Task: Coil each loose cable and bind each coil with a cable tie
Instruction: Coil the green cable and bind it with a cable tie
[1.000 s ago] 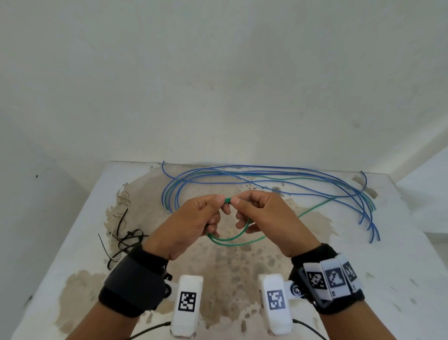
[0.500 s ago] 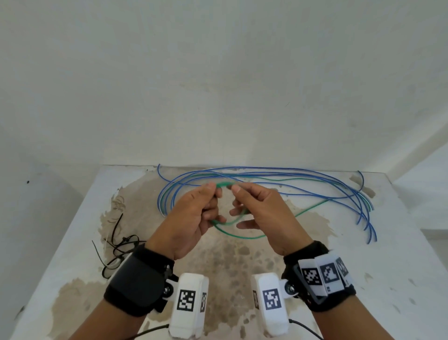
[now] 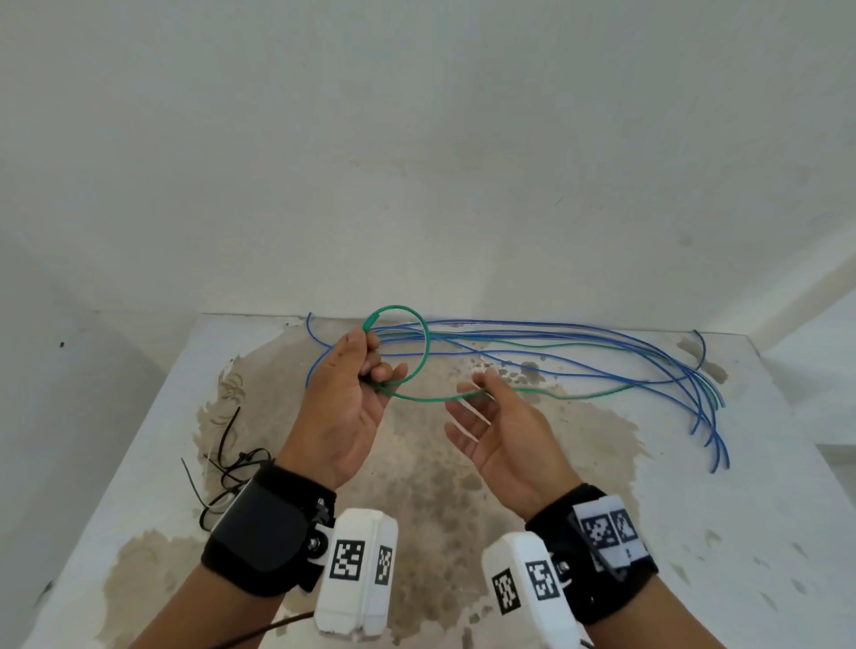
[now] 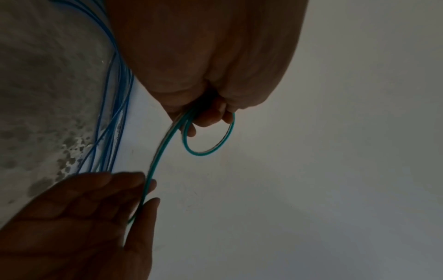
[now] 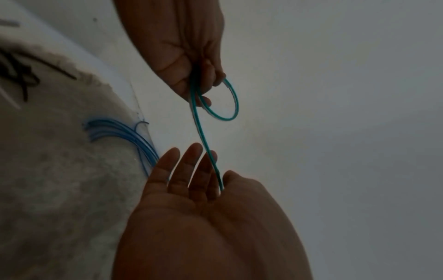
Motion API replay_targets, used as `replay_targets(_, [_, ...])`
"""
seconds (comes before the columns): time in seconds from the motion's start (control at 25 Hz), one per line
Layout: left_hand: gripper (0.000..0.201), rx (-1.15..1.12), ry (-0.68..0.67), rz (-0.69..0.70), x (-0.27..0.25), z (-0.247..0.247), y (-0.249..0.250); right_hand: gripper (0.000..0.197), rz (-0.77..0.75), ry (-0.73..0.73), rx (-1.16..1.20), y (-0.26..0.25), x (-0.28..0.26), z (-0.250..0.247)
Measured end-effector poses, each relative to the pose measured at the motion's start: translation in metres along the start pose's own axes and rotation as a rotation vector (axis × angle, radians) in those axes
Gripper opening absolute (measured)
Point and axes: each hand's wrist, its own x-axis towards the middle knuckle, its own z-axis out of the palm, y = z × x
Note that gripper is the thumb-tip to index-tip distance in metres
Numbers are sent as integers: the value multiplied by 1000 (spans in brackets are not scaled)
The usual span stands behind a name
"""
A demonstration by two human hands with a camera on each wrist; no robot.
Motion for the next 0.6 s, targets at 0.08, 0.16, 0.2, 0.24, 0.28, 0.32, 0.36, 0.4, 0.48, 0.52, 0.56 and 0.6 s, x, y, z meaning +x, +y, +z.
replay_targets(0.08, [29,-7,11,-22,0,-4,0,19,-23,-53,-166,1,-1,-1])
replay_targets(0.16, [28,-24,17,-60,2,-7,2,23,0,-114,-381,2,-6,-1])
replay_targets(0.2, [27,-19,18,-77,2,-8,2,23,7,-138,-505,2,-8,-2])
replay_targets(0.24, [27,5,15,-93,3,-9,3,23,1,-150,-634,1,-9,-3])
replay_targets(0.28, [28,52,9,-111,2,-10,3,22,-15,-150,-751,0,-9,-3])
replay_targets(0.32, [28,114,-1,-132,1,-10,2,21,-37,-138,-827,-2,-8,-3])
replay_targets(0.36, [29,184,-12,-153,0,-10,0,19,-63,-117,-850,-4,-7,-3])
replay_targets(0.4, [29,252,-20,-167,-2,-10,-1,17,-85,-78,-807,-7,-5,-3])
replay_targets(0.48, [30,356,-22,-172,-6,-10,-4,17,-123,-6,-630,-14,-2,-3])
replay_targets(0.52, [30,393,-24,-172,-6,-11,-5,17,-150,-7,-582,-18,-1,-3])
replay_targets(0.56, [30,429,-32,-174,-7,-11,-5,18,-174,-35,-581,-21,-1,-4])
replay_targets(0.6, [30,468,-46,-178,-8,-12,-5,19,-194,-73,-597,-22,-1,-5])
